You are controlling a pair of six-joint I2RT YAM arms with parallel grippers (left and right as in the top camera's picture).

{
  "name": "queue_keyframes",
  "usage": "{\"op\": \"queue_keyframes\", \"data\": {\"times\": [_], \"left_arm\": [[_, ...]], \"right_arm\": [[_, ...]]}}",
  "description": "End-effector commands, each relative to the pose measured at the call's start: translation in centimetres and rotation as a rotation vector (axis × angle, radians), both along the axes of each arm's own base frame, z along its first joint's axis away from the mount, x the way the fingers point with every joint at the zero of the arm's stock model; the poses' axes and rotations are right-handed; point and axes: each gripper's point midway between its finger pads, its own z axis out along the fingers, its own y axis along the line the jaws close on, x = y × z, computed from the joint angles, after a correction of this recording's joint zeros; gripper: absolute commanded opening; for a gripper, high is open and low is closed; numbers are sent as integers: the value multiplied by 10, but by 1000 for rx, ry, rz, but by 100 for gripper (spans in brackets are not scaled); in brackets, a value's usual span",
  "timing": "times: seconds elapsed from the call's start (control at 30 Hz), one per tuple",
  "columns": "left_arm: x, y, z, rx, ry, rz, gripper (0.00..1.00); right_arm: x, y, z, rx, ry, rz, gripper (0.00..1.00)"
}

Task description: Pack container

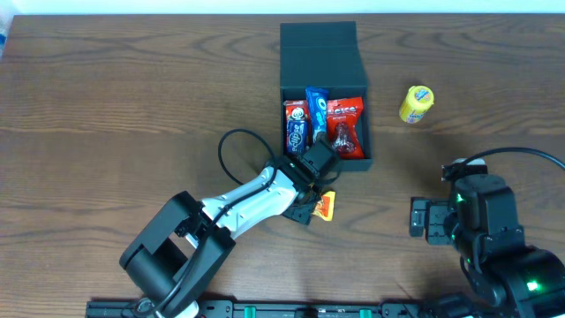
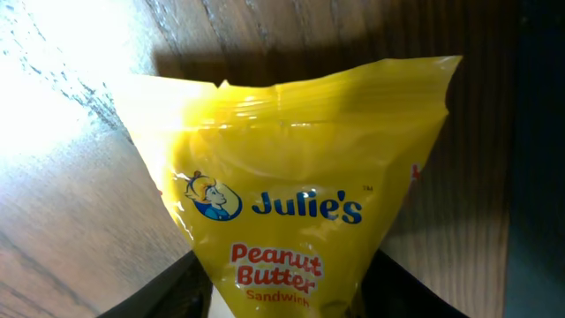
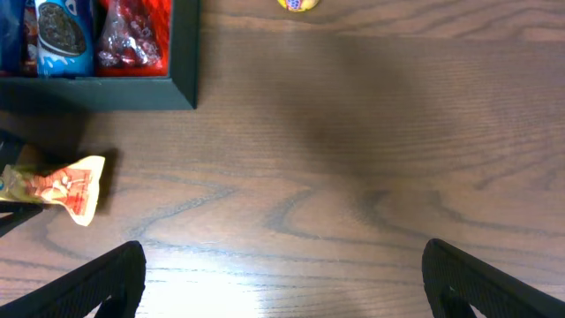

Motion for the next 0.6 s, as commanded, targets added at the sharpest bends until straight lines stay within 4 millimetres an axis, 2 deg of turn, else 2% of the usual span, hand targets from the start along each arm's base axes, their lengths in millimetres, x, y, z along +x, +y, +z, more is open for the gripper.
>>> {"op": "queue_keyframes", "data": {"times": [0.0,0.3,0.47,0.57], "left_arm": [[-3,3,-6,14,16,12,49],[-2,3,-6,14,16,12,40],[-2,3,-6,14,16,12,38],[-2,3,-6,14,16,12,31]], "right_arm": [[0,-4,1,-5,-5,-12,99],[0,-4,1,-5,-5,-12,99],[0,-4,1,-5,-5,-12,99],[0,-4,1,-5,-5,-12,99]]}}
